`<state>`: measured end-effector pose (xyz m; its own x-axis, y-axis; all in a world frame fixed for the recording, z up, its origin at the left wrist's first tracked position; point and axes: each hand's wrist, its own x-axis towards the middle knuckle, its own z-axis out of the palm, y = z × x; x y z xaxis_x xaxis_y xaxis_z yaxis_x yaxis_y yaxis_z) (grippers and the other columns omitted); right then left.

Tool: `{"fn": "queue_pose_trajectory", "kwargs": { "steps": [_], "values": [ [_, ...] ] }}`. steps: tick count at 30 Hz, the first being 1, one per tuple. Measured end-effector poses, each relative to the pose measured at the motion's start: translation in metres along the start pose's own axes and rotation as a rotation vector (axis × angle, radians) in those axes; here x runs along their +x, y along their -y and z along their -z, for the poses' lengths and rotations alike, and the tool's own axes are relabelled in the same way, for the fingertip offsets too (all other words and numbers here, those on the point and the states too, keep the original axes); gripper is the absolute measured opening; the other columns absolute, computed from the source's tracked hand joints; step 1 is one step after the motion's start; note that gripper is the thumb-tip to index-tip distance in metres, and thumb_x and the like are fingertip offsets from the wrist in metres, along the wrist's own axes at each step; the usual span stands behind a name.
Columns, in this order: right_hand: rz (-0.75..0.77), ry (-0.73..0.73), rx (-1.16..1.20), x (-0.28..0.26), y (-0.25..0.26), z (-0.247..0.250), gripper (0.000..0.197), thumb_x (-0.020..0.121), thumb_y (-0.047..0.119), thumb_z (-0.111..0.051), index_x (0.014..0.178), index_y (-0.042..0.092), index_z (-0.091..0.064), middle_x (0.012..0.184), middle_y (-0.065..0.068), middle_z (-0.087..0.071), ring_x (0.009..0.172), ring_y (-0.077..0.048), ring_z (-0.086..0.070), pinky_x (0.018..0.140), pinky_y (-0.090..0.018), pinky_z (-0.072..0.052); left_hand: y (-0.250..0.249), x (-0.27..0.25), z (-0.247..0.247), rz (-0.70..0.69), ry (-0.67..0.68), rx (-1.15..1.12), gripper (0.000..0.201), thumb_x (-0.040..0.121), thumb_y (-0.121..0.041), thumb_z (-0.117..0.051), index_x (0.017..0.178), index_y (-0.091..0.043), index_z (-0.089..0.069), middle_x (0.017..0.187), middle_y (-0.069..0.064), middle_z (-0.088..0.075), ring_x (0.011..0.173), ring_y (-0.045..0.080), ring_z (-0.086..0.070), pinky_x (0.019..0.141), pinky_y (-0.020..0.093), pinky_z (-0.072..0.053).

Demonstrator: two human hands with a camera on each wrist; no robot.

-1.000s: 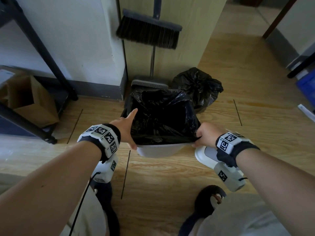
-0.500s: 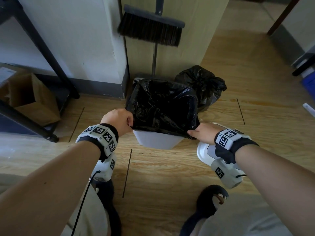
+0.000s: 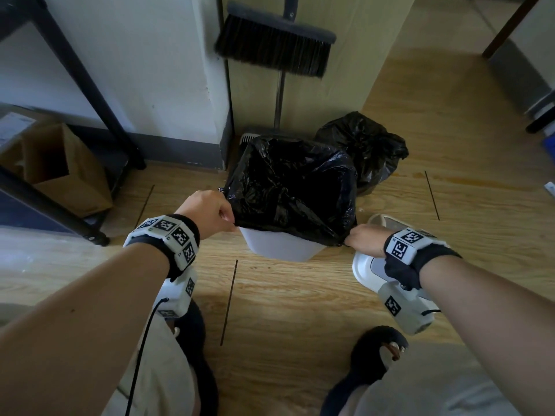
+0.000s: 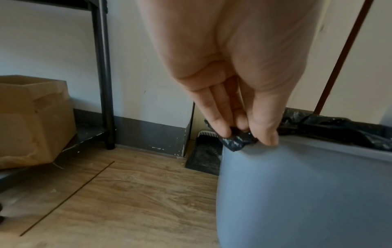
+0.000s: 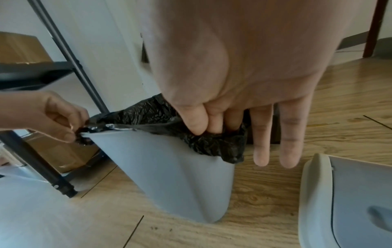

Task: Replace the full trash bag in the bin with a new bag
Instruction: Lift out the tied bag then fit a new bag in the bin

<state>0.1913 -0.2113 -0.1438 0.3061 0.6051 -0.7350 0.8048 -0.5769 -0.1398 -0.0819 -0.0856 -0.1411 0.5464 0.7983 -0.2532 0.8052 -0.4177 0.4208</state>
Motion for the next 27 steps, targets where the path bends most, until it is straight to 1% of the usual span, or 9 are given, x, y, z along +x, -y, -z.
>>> {"fn": "queue_pose_trajectory", "kwargs": {
  "steps": [4, 7, 9, 12, 15, 18, 22, 24, 27],
  "values": [
    [0.045, -0.047, -0.078, 0.011, -0.003, -0.005, 0.033, 0.1, 0.027, -0.033, 0.078, 0.007, -0.048, 0.068, -0.004, -0.041, 0.072, -0.022, -0.041, 0.064, -0.031, -0.031, 0.011, -0.003, -0.011, 0.062, 0.146, 0.063, 0.024, 0.083, -0.021, -0.068, 0.106, -0.017, -0.073, 0.108, -0.006, -0.065, 0.103, 0.015, -0.06, 0.087, 0.021, -0.042],
    [0.025, -0.031, -0.089, 0.02, -0.005, -0.008, 0.037, 0.099, 0.025, -0.034, 0.065, 0.011, -0.041, 0.066, -0.004, -0.036, 0.059, -0.018, -0.034, 0.054, -0.03, -0.027, 0.012, -0.001, -0.017, 0.135, 0.114, 0.05, 0.017, 0.087, -0.016, -0.057, 0.097, -0.01, -0.07, 0.102, 0.006, -0.068, 0.103, 0.026, -0.061, 0.079, 0.025, -0.043],
    [-0.003, -0.043, -0.078, 0.025, -0.007, -0.008, 0.029, 0.098, 0.022, -0.035, 0.074, 0.008, -0.045, 0.074, -0.007, -0.042, 0.069, -0.022, -0.04, 0.062, -0.03, -0.032, 0.009, 0.004, -0.014, 0.17, 0.108, 0.061, 0.02, 0.091, -0.015, -0.049, 0.096, -0.007, -0.066, 0.101, 0.011, -0.066, 0.101, 0.03, -0.061, 0.076, 0.028, -0.041],
    [-0.061, -0.082, -0.049, 0.031, -0.012, -0.006, 0.012, 0.098, 0.018, -0.037, 0.091, 0.011, -0.045, 0.094, -0.01, -0.045, 0.087, -0.021, -0.041, 0.076, -0.026, -0.033, 0.018, 0.02, -0.014, 0.222, 0.164, -0.029, 0.024, 0.091, -0.009, -0.045, 0.109, -0.007, -0.061, 0.108, 0.011, -0.068, 0.099, 0.03, -0.063, 0.085, 0.035, -0.05],
    [-0.091, -0.065, 0.138, 0.045, -0.023, -0.008, 0.015, 0.095, 0.011, -0.041, 0.1, 0.012, -0.056, 0.095, -0.012, -0.052, 0.084, -0.022, -0.05, 0.066, -0.027, -0.044, 0.024, 0.035, -0.014, 0.353, 0.131, -0.411, 0.029, 0.093, -0.002, -0.04, 0.116, -0.006, -0.057, 0.095, 0.012, -0.067, 0.078, 0.026, -0.065, 0.071, 0.036, -0.057],
    [-0.135, -0.17, 0.542, 0.059, -0.036, 0.001, 0.032, 0.091, 0.006, -0.044, 0.117, -0.002, -0.06, 0.099, -0.014, -0.069, 0.069, -0.027, -0.065, 0.054, -0.031, -0.053, 0.012, 0.05, -0.006, 0.476, -0.033, -0.721, 0.025, 0.099, -0.017, -0.039, 0.116, -0.008, -0.055, 0.083, 0.004, -0.06, 0.066, 0.018, -0.058, 0.049, 0.025, -0.053],
    [-0.123, -0.368, 0.722, 0.062, -0.039, 0.025, 0.038, 0.088, 0.009, -0.049, 0.125, 0.01, -0.06, 0.103, -0.01, -0.07, 0.069, -0.021, -0.065, 0.052, -0.026, -0.049, 0.003, 0.07, -0.002, 0.489, 0.043, -0.766, 0.048, 0.093, -0.05, -0.042, 0.117, -0.012, -0.06, 0.101, 0.007, -0.066, 0.087, 0.022, -0.061, 0.074, 0.031, -0.051],
    [-0.064, -0.286, 0.734, 0.062, -0.03, 0.028, 0.031, 0.09, 0.006, -0.048, 0.117, 0.013, -0.062, 0.09, -0.007, -0.068, 0.068, -0.022, -0.064, 0.06, -0.031, -0.055, 0.003, 0.074, -0.008, 0.499, 0.114, -0.762, 0.058, 0.09, -0.057, -0.042, 0.119, -0.011, -0.061, 0.11, 0.01, -0.066, 0.097, 0.025, -0.062, 0.076, 0.03, -0.051],
    [-0.05, -0.167, 0.747, 0.067, -0.014, 0.022, 0.03, 0.094, 0.009, -0.047, 0.122, 0.009, -0.056, 0.103, -0.019, -0.068, 0.079, -0.029, -0.064, 0.072, -0.039, -0.058, 0.007, 0.075, -0.019, 0.615, 0.166, -0.909, 0.078, 0.083, -0.071, -0.038, 0.124, -0.008, -0.058, 0.119, 0.01, -0.064, 0.11, 0.028, -0.06, 0.097, 0.04, -0.047]
  ]
}}
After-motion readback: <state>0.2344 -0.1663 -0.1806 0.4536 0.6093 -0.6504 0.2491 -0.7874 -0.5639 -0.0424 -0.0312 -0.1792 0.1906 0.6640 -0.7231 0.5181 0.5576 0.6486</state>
